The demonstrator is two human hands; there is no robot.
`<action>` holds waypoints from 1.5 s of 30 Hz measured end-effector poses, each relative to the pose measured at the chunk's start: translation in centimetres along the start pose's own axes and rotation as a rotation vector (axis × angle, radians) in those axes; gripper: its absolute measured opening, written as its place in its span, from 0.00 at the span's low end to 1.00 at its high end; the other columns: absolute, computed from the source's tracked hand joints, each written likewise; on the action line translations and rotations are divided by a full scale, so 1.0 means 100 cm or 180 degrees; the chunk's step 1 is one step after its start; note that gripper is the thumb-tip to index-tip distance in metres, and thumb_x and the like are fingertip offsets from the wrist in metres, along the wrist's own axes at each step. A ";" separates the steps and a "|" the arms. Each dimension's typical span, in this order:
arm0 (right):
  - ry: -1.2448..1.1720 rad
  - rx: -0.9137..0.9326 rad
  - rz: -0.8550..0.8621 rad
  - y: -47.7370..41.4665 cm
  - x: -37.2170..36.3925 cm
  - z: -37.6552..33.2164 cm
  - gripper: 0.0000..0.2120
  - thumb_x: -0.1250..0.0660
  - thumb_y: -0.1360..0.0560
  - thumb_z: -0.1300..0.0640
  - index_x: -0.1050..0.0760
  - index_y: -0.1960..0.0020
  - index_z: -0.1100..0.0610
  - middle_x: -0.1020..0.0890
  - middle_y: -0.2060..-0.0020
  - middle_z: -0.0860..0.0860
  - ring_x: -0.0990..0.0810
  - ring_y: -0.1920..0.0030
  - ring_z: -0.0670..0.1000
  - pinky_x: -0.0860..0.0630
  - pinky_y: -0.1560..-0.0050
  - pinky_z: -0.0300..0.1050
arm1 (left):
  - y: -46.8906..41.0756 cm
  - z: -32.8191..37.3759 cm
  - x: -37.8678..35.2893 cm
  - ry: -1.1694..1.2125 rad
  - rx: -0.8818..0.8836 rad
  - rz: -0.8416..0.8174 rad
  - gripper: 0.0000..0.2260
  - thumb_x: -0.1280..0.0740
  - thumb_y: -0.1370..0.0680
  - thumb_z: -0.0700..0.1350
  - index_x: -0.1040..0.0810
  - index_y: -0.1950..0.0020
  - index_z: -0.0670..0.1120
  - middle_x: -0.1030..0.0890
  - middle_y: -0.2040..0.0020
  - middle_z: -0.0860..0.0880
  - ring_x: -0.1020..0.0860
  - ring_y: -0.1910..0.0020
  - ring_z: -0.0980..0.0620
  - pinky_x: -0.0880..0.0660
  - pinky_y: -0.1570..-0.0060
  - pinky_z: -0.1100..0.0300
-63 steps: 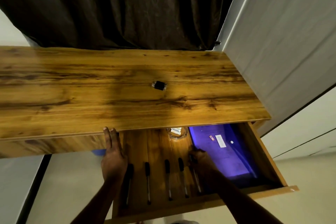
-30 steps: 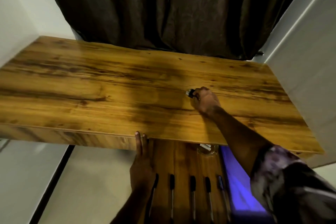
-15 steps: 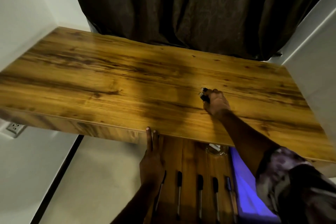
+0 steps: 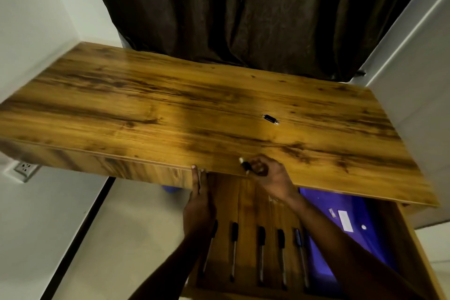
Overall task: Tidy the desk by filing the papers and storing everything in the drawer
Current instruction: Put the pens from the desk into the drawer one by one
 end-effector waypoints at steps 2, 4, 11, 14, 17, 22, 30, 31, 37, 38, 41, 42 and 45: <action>0.0090 -0.0174 -0.0522 0.021 -0.013 0.009 0.14 0.26 0.28 0.58 0.22 0.44 0.50 0.19 0.54 0.39 0.22 0.54 0.34 0.26 0.54 0.30 | 0.003 -0.002 -0.001 0.0035 0.0030 -0.0010 0.31 0.40 0.20 0.39 0.49 0.20 0.48 0.59 0.19 0.51 0.24 0.65 0.49 0.34 0.74 0.61; 0.0393 -0.0453 -0.0896 0.035 -0.029 0.026 0.14 0.26 0.28 0.55 0.22 0.44 0.48 0.18 0.51 0.42 0.21 0.50 0.39 0.23 0.49 0.37 | 0.006 -0.004 -0.001 0.0142 0.0027 -0.0033 0.28 0.41 0.18 0.42 0.46 0.20 0.49 0.56 0.19 0.51 0.22 0.63 0.47 0.27 0.72 0.57; 0.0654 -0.0886 -0.0372 0.028 -0.079 0.052 0.15 0.28 0.26 0.52 0.22 0.43 0.57 0.19 0.51 0.49 0.22 0.52 0.46 0.29 0.60 0.34 | 0.018 -0.010 -0.003 -0.0015 0.0036 -0.0042 0.29 0.37 0.21 0.39 0.43 0.21 0.46 0.54 0.19 0.49 0.21 0.64 0.48 0.23 0.74 0.57; 0.0562 -0.0992 -0.0194 0.014 -0.111 0.076 0.22 0.30 0.27 0.47 0.25 0.37 0.56 0.20 0.46 0.53 0.20 0.45 0.53 0.22 0.53 0.43 | 0.022 -0.010 0.000 0.0003 0.0069 -0.0080 0.29 0.36 0.21 0.39 0.42 0.21 0.46 0.51 0.19 0.48 0.18 0.54 0.46 0.22 0.69 0.59; 0.1265 -0.1082 -0.0344 -0.011 -0.161 0.149 0.28 0.44 0.27 0.41 0.38 0.30 0.50 0.27 0.33 0.57 0.28 0.32 0.60 0.26 0.38 0.56 | 0.023 -0.009 0.001 0.0058 0.0086 -0.0045 0.28 0.37 0.20 0.40 0.41 0.22 0.46 0.50 0.19 0.48 0.18 0.51 0.46 0.22 0.68 0.59; 0.1334 -0.1103 -0.0257 0.012 -0.136 0.081 0.31 0.34 0.25 0.49 0.38 0.25 0.55 0.36 0.27 0.62 0.34 0.28 0.64 0.34 0.29 0.60 | 0.022 -0.007 0.003 0.0116 0.0158 -0.0213 0.27 0.41 0.18 0.43 0.45 0.20 0.49 0.54 0.19 0.52 0.20 0.44 0.46 0.19 0.60 0.54; 0.1224 -0.0599 0.0013 0.025 -0.085 0.039 0.15 0.40 0.22 0.41 0.25 0.45 0.49 0.19 0.52 0.47 0.19 0.54 0.45 0.18 0.52 0.47 | 0.022 -0.004 0.007 0.0185 0.0242 -0.0362 0.30 0.40 0.20 0.42 0.49 0.20 0.52 0.57 0.19 0.54 0.20 0.45 0.45 0.21 0.63 0.53; 0.1263 -0.0445 -0.0057 0.026 -0.074 0.027 0.12 0.40 0.22 0.42 0.25 0.47 0.48 0.19 0.55 0.45 0.19 0.57 0.43 0.18 0.54 0.45 | 0.023 -0.005 0.006 0.0192 0.0211 -0.0362 0.31 0.39 0.20 0.42 0.49 0.20 0.53 0.57 0.19 0.53 0.20 0.46 0.45 0.22 0.65 0.54; 0.1644 0.0072 0.0604 -0.017 0.003 -0.012 0.05 0.38 0.21 0.47 0.26 0.48 0.47 0.24 0.61 0.41 0.25 0.63 0.41 0.33 0.66 0.29 | 0.020 -0.007 0.002 0.0195 0.0301 -0.0479 0.29 0.42 0.19 0.44 0.49 0.20 0.53 0.59 0.20 0.56 0.20 0.48 0.48 0.26 0.65 0.60; 0.1713 0.0090 0.0765 -0.032 0.014 -0.009 0.04 0.38 0.21 0.48 0.27 0.50 0.47 0.23 0.60 0.42 0.23 0.62 0.43 0.30 0.65 0.33 | 0.020 -0.007 0.002 0.0195 0.0326 -0.0496 0.30 0.41 0.19 0.44 0.49 0.20 0.53 0.59 0.20 0.56 0.20 0.47 0.48 0.27 0.65 0.61; 0.2024 0.0112 0.0685 -0.082 0.035 0.006 0.10 0.38 0.23 0.53 0.26 0.43 0.50 0.21 0.47 0.51 0.22 0.47 0.53 0.21 0.51 0.49 | 0.020 -0.010 0.001 0.0198 0.0362 -0.0512 0.33 0.38 0.22 0.42 0.49 0.20 0.53 0.59 0.20 0.56 0.19 0.50 0.50 0.24 0.68 0.60; 0.2198 0.0060 0.0541 -0.096 0.040 0.011 0.15 0.39 0.23 0.54 0.28 0.37 0.51 0.24 0.40 0.53 0.25 0.41 0.55 0.23 0.45 0.52 | 0.021 -0.010 0.001 0.0191 0.0360 -0.0491 0.34 0.38 0.23 0.41 0.49 0.20 0.53 0.59 0.20 0.57 0.19 0.55 0.51 0.23 0.69 0.60; 0.2651 -0.0181 0.0197 -0.129 0.051 0.020 0.28 0.36 0.25 0.58 0.37 0.26 0.49 0.35 0.29 0.54 0.34 0.33 0.59 0.31 0.36 0.57 | 0.023 -0.012 -0.001 0.0153 0.0347 -0.0414 0.33 0.37 0.22 0.41 0.48 0.20 0.52 0.59 0.20 0.56 0.20 0.59 0.53 0.27 0.70 0.64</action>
Point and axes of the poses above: each hand's wrist, its own y-axis away from the middle knuckle, its own x-axis out of the back of the hand, z = x × y, the point moved 3 cm from there along -y, towards the middle knuckle
